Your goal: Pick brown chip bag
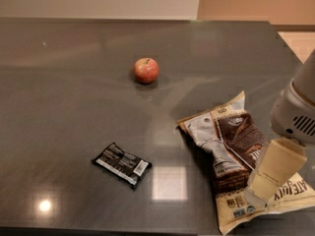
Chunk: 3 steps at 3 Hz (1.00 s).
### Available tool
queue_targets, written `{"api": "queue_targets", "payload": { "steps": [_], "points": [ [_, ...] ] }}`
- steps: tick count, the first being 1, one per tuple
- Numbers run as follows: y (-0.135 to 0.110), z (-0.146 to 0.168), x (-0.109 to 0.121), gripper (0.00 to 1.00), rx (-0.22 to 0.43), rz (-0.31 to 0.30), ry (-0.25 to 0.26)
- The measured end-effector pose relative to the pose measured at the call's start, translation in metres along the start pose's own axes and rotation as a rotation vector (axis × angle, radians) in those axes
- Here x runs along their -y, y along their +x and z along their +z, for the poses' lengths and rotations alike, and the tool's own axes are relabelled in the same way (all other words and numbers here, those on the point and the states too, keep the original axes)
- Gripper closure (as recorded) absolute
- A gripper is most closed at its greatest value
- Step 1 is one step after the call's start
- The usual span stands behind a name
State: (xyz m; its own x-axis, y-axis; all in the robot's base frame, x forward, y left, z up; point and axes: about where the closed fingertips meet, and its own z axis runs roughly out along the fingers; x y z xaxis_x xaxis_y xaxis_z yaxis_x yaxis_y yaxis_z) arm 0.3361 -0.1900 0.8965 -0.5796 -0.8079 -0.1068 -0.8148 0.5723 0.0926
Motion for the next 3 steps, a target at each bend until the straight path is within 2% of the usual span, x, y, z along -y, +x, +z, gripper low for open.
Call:
{"api": "queue_targets", "payload": {
  "steps": [2, 3],
  "points": [
    [0.015, 0.021, 0.0, 0.0, 0.008, 0.116, -0.051],
    [0.022, 0.031, 0.007, 0.0, 0.019, 0.155, -0.052]
  ]
}}
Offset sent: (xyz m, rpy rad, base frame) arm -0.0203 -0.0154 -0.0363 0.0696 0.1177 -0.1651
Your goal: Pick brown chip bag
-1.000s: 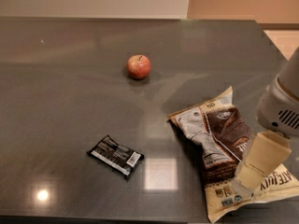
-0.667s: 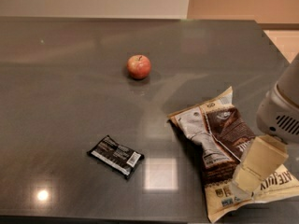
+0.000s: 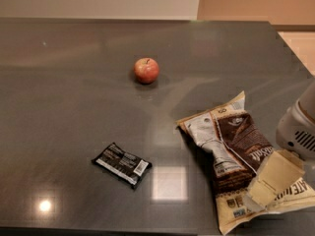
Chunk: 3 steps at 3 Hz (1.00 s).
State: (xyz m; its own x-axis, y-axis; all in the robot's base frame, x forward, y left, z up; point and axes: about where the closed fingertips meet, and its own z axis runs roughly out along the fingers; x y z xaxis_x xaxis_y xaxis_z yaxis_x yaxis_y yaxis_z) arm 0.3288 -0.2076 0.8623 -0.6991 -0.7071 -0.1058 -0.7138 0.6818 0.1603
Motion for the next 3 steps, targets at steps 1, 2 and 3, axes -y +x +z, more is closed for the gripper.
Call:
{"api": "queue_targets", "payload": {
  "steps": [1, 2, 3],
  "points": [
    [0.0026, 0.0045, 0.004, 0.0, -0.006, 0.006, 0.002],
    [0.0048, 0.0089, 0.0064, 0.18, -0.012, 0.008, 0.001],
    [0.0052, 0.0111, 0.0072, 0.41, -0.017, 0.0, -0.004]
  ]
}}
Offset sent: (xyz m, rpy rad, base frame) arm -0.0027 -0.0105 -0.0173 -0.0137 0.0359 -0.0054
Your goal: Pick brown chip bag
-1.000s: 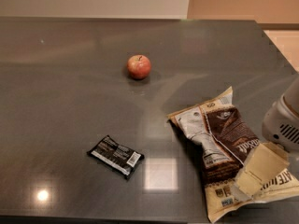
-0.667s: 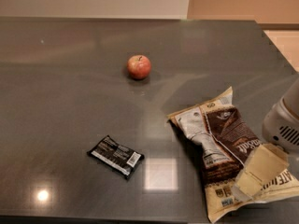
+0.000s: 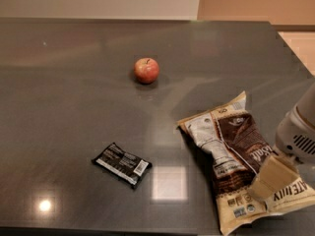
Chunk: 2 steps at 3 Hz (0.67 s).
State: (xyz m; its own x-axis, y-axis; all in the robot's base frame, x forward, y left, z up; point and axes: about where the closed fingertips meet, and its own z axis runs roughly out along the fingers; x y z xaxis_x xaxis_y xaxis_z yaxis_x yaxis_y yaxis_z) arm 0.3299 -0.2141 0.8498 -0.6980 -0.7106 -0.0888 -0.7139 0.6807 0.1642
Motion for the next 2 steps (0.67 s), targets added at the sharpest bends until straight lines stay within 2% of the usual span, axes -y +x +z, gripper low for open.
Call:
{"api": "queue_targets", "payload": {
  "steps": [2],
  "points": [
    [-0.006, -0.021, 0.004, 0.88, 0.03, -0.027, 0.013]
  ]
}}
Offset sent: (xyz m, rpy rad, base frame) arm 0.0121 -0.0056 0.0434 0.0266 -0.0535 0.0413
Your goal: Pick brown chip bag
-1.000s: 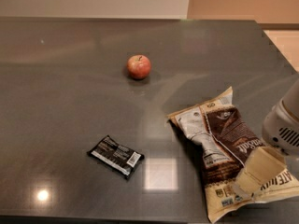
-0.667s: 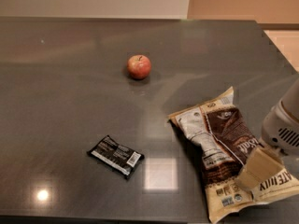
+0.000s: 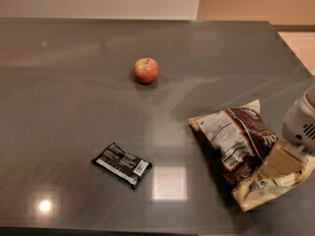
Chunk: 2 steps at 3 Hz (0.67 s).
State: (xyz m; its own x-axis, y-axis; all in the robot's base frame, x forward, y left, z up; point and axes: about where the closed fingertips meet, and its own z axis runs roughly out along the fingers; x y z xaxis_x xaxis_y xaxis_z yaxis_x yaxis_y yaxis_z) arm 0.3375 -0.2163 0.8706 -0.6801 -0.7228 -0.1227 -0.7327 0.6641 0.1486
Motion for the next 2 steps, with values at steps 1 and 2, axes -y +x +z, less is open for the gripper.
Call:
{"api": "queue_targets", "payload": {
  "steps": [1, 2],
  "points": [
    [-0.011, -0.026, 0.004, 1.0, 0.049, -0.027, 0.017],
    [-0.025, -0.06, 0.004, 1.0, 0.109, -0.065, 0.035]
  ]
}}
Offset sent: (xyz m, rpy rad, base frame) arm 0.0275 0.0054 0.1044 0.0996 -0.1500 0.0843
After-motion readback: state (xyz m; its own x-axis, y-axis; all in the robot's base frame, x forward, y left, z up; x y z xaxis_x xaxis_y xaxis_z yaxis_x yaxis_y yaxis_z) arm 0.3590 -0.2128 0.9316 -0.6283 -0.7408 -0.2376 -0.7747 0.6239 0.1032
